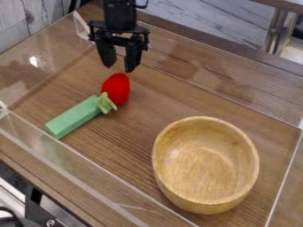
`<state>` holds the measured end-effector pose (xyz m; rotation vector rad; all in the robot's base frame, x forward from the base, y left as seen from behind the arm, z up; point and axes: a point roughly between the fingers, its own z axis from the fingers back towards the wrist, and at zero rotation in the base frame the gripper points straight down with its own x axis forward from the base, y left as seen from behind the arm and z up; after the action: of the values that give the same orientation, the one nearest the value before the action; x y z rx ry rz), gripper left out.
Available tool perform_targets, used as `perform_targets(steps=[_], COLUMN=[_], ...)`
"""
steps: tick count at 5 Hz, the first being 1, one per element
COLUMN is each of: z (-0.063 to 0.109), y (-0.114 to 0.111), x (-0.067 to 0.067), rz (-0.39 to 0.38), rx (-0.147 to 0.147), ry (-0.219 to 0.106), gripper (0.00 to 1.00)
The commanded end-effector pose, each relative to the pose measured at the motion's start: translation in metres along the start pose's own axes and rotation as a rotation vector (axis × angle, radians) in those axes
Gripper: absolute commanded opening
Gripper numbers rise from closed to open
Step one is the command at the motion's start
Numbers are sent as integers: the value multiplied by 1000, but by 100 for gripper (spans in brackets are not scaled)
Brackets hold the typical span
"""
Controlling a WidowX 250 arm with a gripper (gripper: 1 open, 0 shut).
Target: Move the red fruit to the left
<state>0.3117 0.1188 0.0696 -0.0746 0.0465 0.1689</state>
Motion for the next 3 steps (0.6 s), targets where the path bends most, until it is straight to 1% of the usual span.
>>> perform_targets(steps=[1,2,3], z=[8,-2,-10], y=[-3,-9,-8], x=[10,12,8], rz=[29,55,13], rx=[4,-5,0], ry=[-62,-61,-49], gripper=[100,100,100])
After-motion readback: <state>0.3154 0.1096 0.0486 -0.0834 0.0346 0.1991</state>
